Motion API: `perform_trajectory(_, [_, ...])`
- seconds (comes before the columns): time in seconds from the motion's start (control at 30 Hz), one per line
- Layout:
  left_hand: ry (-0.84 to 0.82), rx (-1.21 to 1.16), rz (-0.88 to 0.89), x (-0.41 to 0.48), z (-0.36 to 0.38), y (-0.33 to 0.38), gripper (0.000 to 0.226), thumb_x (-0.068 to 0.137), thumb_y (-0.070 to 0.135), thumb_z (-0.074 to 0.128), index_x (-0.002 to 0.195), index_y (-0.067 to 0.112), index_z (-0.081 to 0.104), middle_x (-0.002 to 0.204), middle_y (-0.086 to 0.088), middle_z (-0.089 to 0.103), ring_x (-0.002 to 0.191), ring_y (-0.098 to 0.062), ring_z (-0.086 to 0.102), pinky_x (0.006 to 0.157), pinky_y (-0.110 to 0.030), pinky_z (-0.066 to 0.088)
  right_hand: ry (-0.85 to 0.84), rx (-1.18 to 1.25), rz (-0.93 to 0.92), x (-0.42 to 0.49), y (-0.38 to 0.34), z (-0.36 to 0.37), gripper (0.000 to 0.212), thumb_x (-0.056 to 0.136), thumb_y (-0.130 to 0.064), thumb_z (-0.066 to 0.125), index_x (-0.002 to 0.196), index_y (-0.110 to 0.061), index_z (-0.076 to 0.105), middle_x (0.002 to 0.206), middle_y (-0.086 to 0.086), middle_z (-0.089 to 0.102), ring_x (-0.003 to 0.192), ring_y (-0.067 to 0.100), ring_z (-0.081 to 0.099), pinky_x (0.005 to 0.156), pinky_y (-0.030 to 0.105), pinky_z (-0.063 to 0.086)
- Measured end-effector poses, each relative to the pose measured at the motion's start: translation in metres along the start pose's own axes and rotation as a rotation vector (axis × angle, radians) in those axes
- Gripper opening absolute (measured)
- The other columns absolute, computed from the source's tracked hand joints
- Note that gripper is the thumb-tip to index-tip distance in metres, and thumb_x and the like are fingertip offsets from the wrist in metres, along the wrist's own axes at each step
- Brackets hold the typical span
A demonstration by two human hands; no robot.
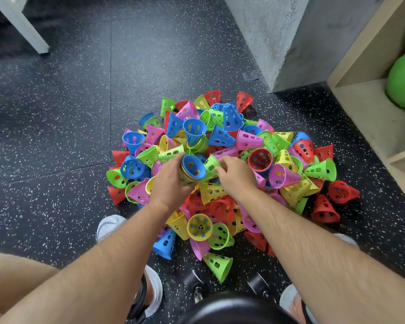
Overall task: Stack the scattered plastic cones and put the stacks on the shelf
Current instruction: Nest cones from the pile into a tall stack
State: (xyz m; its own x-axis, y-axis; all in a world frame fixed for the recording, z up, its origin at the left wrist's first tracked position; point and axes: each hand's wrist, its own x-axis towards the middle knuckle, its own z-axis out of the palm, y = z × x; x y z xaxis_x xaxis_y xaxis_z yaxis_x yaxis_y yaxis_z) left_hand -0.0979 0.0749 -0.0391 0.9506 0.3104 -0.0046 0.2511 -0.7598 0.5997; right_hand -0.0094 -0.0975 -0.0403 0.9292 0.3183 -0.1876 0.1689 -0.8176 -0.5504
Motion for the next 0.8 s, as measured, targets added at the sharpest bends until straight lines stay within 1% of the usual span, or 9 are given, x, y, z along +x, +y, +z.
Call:
perform_trajectory(0.1, [-0.005,-0.001,-0.021,0.001,0.000,0.001,0.083,0.079,0.028,0.090,0.149,0.011,0.049,0.140,-0.005,0.062,0.131,-0.026,0.055,0.109,-0.041,0.045,0.078,0.087,-0.066,0.001,-0.005,-0.008,0.021,0.099,-0.029,0.054,0.100,-0.014,0.069,0.098,0.003,0.066,0.094,0.027,0.061,0.076,0.040,0.050])
perform_trajectory(0.23, [0.019,-0.033,-0.066,0.006,0.002,0.004,0.086,0.078,0.027,0.091,0.149,0.010,0.047,0.138,-0.007,0.063,0.131,-0.028,0.055,0.107,-0.037,0.042,0.257,0.112,-0.189,-0.001,-0.009,-0.023,0.018,0.098,-0.024,0.058,0.105,-0.014,0.071,0.104,0.003,0.069,0.100,0.028,0.059,0.083,0.037,0.046])
perform_trajectory(0.33, [0.046,-0.057,-0.052,0.009,0.001,0.006,0.083,0.076,0.024,0.092,0.147,0.010,0.050,0.134,-0.008,0.066,0.127,-0.028,0.058,0.105,-0.037,0.044,0.453,0.121,-0.212,-0.003,-0.012,-0.032,0.015,0.097,-0.020,0.061,0.104,-0.013,0.072,0.100,0.004,0.069,0.095,0.031,0.060,0.081,0.036,0.043])
perform_trajectory(0.4, [0.066,-0.070,-0.027,0.012,0.001,0.010,0.075,0.076,0.023,0.092,0.140,0.012,0.054,0.128,-0.005,0.068,0.121,-0.027,0.061,0.100,-0.034,0.045,0.524,0.184,-0.251,-0.003,-0.014,-0.038,0.012,0.095,-0.016,0.064,0.102,-0.010,0.073,0.099,0.005,0.068,0.093,0.030,0.062,0.080,0.036,0.047])
perform_trajectory(0.5, [0.076,-0.104,0.022,0.020,0.003,0.019,0.067,0.076,0.023,0.091,0.133,0.015,0.057,0.123,0.000,0.068,0.115,-0.023,0.063,0.098,-0.035,0.050,0.432,0.231,-0.404,-0.002,-0.015,-0.042,0.013,0.095,-0.016,0.066,0.103,-0.009,0.074,0.101,0.004,0.066,0.094,0.024,0.064,0.081,0.038,0.052])
perform_trajectory(0.57, [0.080,-0.137,0.040,0.028,0.005,0.026,0.067,0.077,0.022,0.090,0.135,0.015,0.057,0.124,-0.001,0.067,0.115,-0.023,0.063,0.099,-0.041,0.052,0.326,0.232,-0.493,-0.002,-0.017,-0.039,0.019,0.095,-0.021,0.065,0.108,-0.011,0.073,0.107,0.002,0.065,0.099,0.020,0.064,0.087,0.036,0.052])
perform_trajectory(0.6, [0.085,-0.151,0.037,0.031,0.006,0.028,0.067,0.078,0.022,0.090,0.135,0.014,0.056,0.124,-0.002,0.067,0.116,-0.024,0.063,0.099,-0.044,0.052,0.313,0.239,-0.511,0.000,-0.017,-0.037,0.022,0.095,-0.023,0.063,0.112,-0.012,0.072,0.110,0.001,0.065,0.103,0.018,0.063,0.090,0.035,0.051])
perform_trajectory(0.7, [0.095,-0.174,0.008,0.038,0.012,0.032,0.067,0.078,0.021,0.090,0.135,0.014,0.056,0.125,-0.003,0.065,0.117,-0.025,0.062,0.100,-0.044,0.051,0.334,0.244,-0.403,0.019,-0.012,-0.038,0.028,0.097,-0.013,0.054,0.121,-0.012,0.066,0.117,0.003,0.063,0.110,0.021,0.060,0.095,0.037,0.048])
perform_trajectory(0.8, [0.099,-0.174,-0.004,0.039,0.018,0.031,0.065,0.077,0.021,0.090,0.133,0.016,0.056,0.123,-0.001,0.065,0.116,-0.024,0.061,0.099,-0.043,0.051,0.122,0.028,-0.273,0.045,-0.004,-0.040,0.042,0.098,-0.013,0.048,0.140,-0.019,0.054,0.136,0.007,0.051,0.125,0.028,0.049,0.104,0.045,0.041])
